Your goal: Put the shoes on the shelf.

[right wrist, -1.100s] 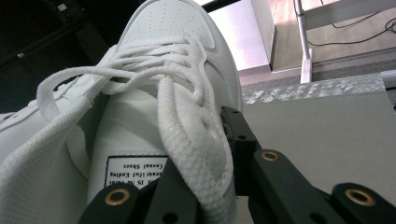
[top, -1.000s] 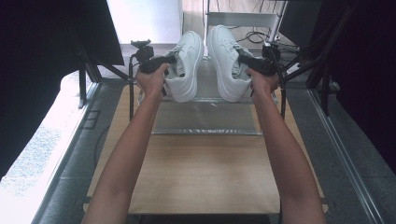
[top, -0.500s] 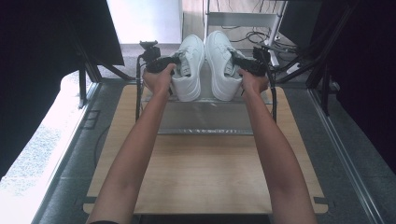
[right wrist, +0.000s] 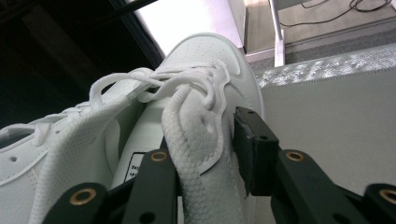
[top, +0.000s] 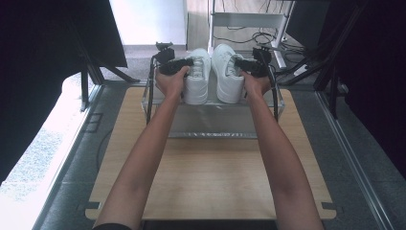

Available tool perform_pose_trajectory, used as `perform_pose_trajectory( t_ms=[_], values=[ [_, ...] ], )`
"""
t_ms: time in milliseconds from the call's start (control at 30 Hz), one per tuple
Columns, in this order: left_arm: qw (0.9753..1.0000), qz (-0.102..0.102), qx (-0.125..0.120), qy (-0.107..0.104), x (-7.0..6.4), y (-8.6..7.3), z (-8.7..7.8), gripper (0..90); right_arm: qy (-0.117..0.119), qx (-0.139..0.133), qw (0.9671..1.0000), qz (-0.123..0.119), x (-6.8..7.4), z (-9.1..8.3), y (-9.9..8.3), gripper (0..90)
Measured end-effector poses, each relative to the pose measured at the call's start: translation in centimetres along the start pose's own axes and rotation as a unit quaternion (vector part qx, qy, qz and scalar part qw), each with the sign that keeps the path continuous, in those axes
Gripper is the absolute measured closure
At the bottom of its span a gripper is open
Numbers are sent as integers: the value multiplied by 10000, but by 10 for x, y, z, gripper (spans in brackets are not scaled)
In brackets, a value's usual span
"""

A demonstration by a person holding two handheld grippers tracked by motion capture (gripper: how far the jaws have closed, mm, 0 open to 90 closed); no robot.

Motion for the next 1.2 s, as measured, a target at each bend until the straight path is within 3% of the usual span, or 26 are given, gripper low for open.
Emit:
perform_pose_trajectory(
  t_ms=[33, 200, 300, 333, 367, 400, 467, 633, 667, 700, 733, 767, 867, 933, 1033, 1133, 1167, 1200],
  values=[
    [10000, 43, 1, -6, 0, 0, -1, 669, 110, 31, 9999, -101, 2, 0, 1, 576],
    [9998, 56, -47, -209, -3, 1, -6, 566, 409, -144, 9986, -303, 8, -13, 9, 534],
    [9996, 133, -80, -230, -6, 3, -11, 563, 421, -111, 9981, -436, 12, -18, 11, 534],
    [9995, 190, -109, -249, -7, 3, -15, 563, 406, -169, 9971, -629, 17, -26, 13, 533],
    [9993, 243, -134, -252, -7, 4, -19, 563, 406, -169, 9971, -629, 17, -26, 13, 533],
    [9991, 277, -180, -275, -8, 4, -25, 557, 373, -201, 9955, -842, 20, -35, 14, 531],
    [9988, 326, -219, -309, -8, 4, -33, 555, 378, -234, 9950, -894, 20, -42, 14, 536],
    [9980, 436, -252, -381, -2, -3, -55, 574, 404, -179, 9942, -980, 14, -58, 9, 596],
    [9976, 509, -289, -372, 3, -7, -65, 611, 418, -153, 9935, -1050, 9, -66, 4, 652],
    [9976, 509, -289, -372, 3, -7, -65, 641, 418, -153, 9935, -1050, 9, -66, 4, 652],
    [9968, 639, -221, -419, 7, -12, -73, 681, 432, -106, 9931, -1087, 3, -72, -1, 698],
    [9968, 639, -221, -419, 7, -12, -73, 706, 432, -106, 9931, -1087, 3, -72, -1, 698],
    [9949, 898, -48, -460, 12, -23, -82, 754, 538, 37, 9919, -1152, -5, -79, -13, 758],
    [9932, 1073, 109, -448, 15, -32, -83, 793, 408, 190, 9894, -1379, -14, -79, -26, 809],
    [9898, 1308, 361, -424, 16, -49, -79, 811, 403, 379, 9862, -1559, -18, -74, -37, 839],
    [9889, 1349, 473, -416, 17, -57, -74, 820, 411, 501, 9836, -1680, -17, -68, -44, 845],
    [9896, 1300, 444, -420, 19, -60, -73, 843, 372, 662, 9801, -1833, -15, -60, -51, 861],
    [9896, 1300, 444, -420, 19, -60, -73, 847, 372, 662, 9801, -1833, -15, -60, -51, 861]
  ],
)
Point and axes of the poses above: each handheld gripper's, and its own axes: z roughly forward along the jaws, y roughly out of its top, x roughly to its left, the point moved 4 cm from there along z, roughly forward along the jaws, and after that the axes turned 3 degrees about y, right-handed, at the moved point
